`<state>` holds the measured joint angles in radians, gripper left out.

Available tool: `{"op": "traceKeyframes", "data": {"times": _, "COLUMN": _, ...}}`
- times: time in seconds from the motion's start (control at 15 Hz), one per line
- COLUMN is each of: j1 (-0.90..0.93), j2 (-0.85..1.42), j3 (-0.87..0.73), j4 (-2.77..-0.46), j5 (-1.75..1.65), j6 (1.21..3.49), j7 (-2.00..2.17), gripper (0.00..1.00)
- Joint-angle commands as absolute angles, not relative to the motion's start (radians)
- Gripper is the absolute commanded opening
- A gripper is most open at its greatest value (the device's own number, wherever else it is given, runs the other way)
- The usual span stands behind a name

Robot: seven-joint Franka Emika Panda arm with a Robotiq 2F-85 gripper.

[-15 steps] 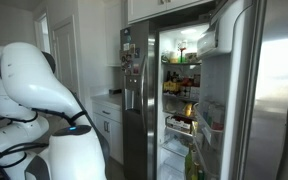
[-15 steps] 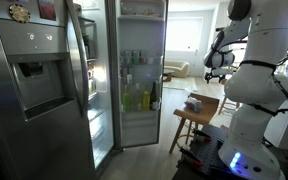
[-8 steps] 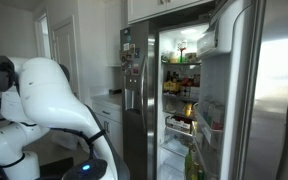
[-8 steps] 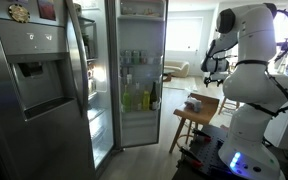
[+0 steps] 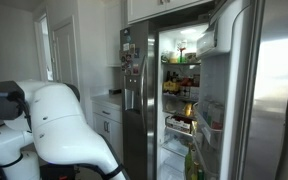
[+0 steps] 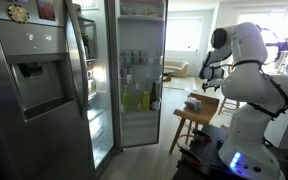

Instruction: Pick up the blue can from the stool and put it in the fridge

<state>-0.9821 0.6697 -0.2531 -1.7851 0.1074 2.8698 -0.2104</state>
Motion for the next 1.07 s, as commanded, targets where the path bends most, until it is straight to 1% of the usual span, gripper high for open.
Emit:
{"op": "traceKeyframes", "data": {"times": 0.0, "j1": -1.024, "j2": 0.784, "j3": -0.209, "j4": -1.63, "j5": 0.114, "j6": 2.863, "j7": -0.174, "gripper": 1.0}}
{"op": "traceKeyframes", "data": {"times": 0.4, "j1": -1.063, "j2": 0.892, "j3": -0.14, "j4": -1.491, "j5": 0.108, "j6": 2.819, "j7": -0.179, "gripper": 1.0}}
{"op": "traceKeyframes", "data": {"times": 1.0, "j1": -1.079, "j2": 0.993, "j3": -0.098, "j4": -1.392, "j5": 0.108, "j6": 2.772, "j7": -0.182, "gripper": 1.0}}
